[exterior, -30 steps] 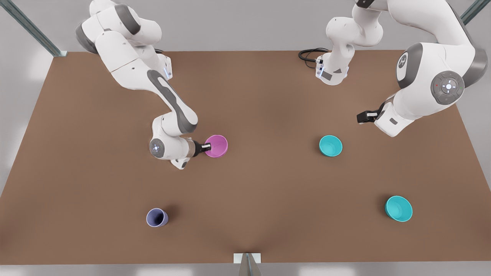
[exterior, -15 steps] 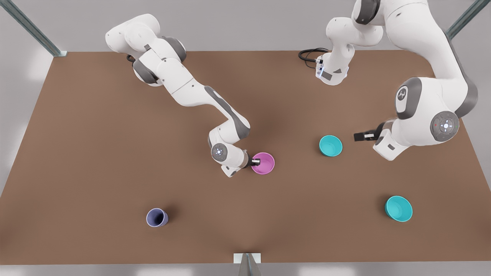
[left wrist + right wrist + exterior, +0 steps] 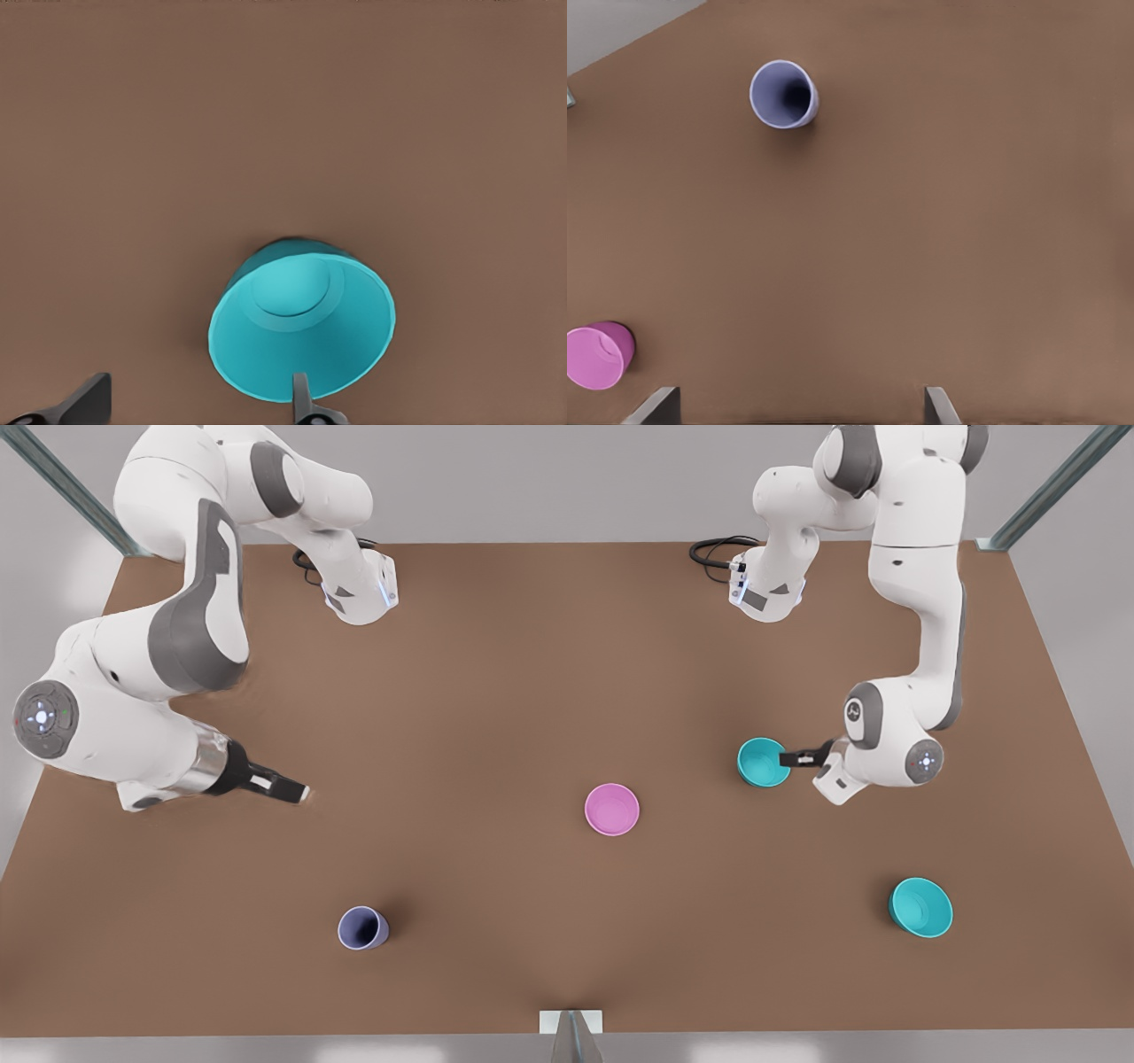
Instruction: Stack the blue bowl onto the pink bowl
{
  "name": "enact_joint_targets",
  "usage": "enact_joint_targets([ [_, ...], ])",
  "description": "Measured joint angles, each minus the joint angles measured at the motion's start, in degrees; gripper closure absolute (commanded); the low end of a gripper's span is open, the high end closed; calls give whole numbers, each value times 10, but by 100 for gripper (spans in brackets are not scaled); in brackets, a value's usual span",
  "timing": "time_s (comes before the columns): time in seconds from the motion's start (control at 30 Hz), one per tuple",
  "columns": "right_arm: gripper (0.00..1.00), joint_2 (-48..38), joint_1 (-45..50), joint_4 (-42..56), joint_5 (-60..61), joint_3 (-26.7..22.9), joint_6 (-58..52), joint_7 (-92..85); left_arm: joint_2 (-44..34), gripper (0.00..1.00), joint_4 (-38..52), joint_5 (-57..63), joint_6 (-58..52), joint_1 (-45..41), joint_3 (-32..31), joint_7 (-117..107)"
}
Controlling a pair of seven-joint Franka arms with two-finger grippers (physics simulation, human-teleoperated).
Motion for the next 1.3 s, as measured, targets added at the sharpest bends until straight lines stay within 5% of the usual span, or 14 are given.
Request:
enact_joint_targets([
  [0.17, 0, -116, -29, -50, -91, -6, -151, -75, 18, 0, -12, -13, 43, -16, -3, 38],
  [0.33, 0, -180, -43, -154, -111, -5, -161, -132, 53, 0, -13, -17, 71, -20, -3, 66],
  [0.37, 0, -184, -45, -164, -113, -5, -149, -142, 59, 12, -13, -17, 74, -20, -3, 71],
  [0.4, 0, -188, -48, -173, -116, -5, -135, -151, 62, 45, -13, -17, 76, -19, -3, 76],
  [0.5, 0, -193, -52, -185, -120, -4, -104, -175, 59, 78, -13, -18, 74, -19, -3, 88],
  [0.8, 0, -194, -57, -187, -122, -2, -71, -229, 35, 79, -3, -15, 46, -18, -7, 105],
  [0.93, 0, -195, -57, -189, -123, -3, -67, -245, 72, 79, 195, -16, -50, -63, -56, 74],
  [1.1, 0, -200, -60, -198, -123, -3, -65, -261, 217, 79, 453, -27, -143, -170, -92, -15],
  [1.3, 0, -199, -58, -199, -123, -4, -65, -275, 254, 79, 485, -39, -165, -156, -97, -105],
])
